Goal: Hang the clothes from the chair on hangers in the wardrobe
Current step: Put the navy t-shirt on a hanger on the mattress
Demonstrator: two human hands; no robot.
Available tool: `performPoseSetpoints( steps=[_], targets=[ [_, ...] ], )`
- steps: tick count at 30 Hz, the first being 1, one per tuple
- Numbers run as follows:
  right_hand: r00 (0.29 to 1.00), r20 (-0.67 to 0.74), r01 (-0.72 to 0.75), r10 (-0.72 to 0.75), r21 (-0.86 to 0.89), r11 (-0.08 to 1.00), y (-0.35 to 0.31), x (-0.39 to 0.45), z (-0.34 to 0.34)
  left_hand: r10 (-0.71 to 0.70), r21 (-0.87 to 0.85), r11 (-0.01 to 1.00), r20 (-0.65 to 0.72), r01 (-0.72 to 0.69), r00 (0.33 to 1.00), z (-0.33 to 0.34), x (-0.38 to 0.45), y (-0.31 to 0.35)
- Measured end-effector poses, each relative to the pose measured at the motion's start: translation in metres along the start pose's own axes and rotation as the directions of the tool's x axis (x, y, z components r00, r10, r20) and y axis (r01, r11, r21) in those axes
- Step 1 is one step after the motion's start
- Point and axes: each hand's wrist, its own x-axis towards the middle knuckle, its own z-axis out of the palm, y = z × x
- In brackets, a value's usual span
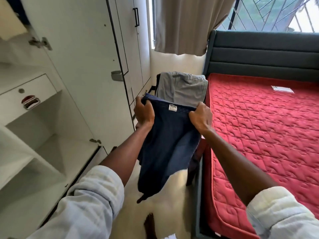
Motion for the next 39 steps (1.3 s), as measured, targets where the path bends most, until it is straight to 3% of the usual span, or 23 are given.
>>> performPoseSetpoints(
  steps=[1, 4, 6, 9, 11, 15, 18, 20, 24, 30, 32, 35, 37, 39],
  targets=[
    [0.999, 0.02, 0.048, -0.047, -0.067, 0.997, 0.01, -0.015, -0.006, -0.007, 0.067, 0.998, -0.001, 0.007, 1.0, -0.008, -0.015, -0.002],
    [0.963, 0.253, 0.183, -0.097, -0.343, 0.921, 0.039, -0.059, -0.022, 0.045, 0.339, 0.938, 0.095, -0.075, 0.994, -0.036, -0.049, -0.006],
    [0.952, 0.273, 0.224, -0.136, -0.325, 0.919, 0.055, -0.083, -0.035, 0.098, 0.455, 0.868, 0.238, -0.2, 0.966, -0.053, -0.066, -0.005],
    [0.981, 0.157, 0.12, -0.118, -0.002, 0.993, 0.076, -0.11, -0.048, 0.105, 0.405, 0.865, 0.431, -0.296, 0.896, -0.072, -0.088, -0.005],
    [0.995, 0.083, 0.05, -0.063, 0.152, 0.987, 0.092, -0.126, -0.06, 0.118, 0.356, 0.867, 0.532, -0.348, 0.839, -0.083, -0.107, -0.006],
    [0.993, 0.052, 0.103, -0.102, -0.01, 0.995, 0.112, -0.162, -0.089, 0.212, 0.335, 0.789, 0.638, -0.514, 0.741, -0.096, -0.148, -0.013],
    [0.975, 0.105, 0.205, -0.195, -0.084, 0.975, 0.127, -0.188, -0.104, 0.399, 0.306, 0.739, 0.519, -0.6, 0.756, -0.101, -0.18, -0.016],
    [0.972, 0.171, 0.163, -0.16, -0.003, 0.987, 0.136, -0.209, -0.118, 0.401, 0.301, 0.795, 0.388, -0.526, 0.83, -0.106, -0.203, -0.016],
    [0.955, 0.294, -0.01, -0.031, 0.137, 0.991, 0.156, -0.265, -0.144, 0.192, 0.202, 0.948, 0.256, -0.246, 0.948, -0.114, -0.261, -0.015],
    [0.853, 0.493, -0.103, 0.172, -0.164, 0.981, 0.201, -0.342, -0.186, 0.097, 0.114, 0.981, 0.398, -0.154, 0.912, -0.123, -0.354, -0.006],
    [0.884, 0.412, -0.128, 0.222, -0.244, 0.961, 0.215, -0.356, -0.201, 0.074, 0.133, 0.979, 0.468, -0.153, 0.881, -0.12, -0.375, -0.006],
    [0.979, 0.068, -0.158, 0.191, -0.336, 0.929, 0.238, -0.376, -0.23, 0.129, 0.22, 0.928, 0.569, -0.302, 0.812, -0.116, -0.403, -0.002],
    [0.978, -0.121, -0.196, 0.17, -0.261, 0.945, 0.252, -0.382, -0.247, 0.156, 0.291, 0.864, 0.621, -0.411, 0.768, -0.111, -0.418, 0.005],
    [0.939, -0.203, -0.299, 0.278, -0.081, 0.951, 0.273, -0.382, -0.261, 0.112, 0.329, 0.845, 0.662, -0.421, 0.741, -0.1, -0.433, 0.014]
  ],
)
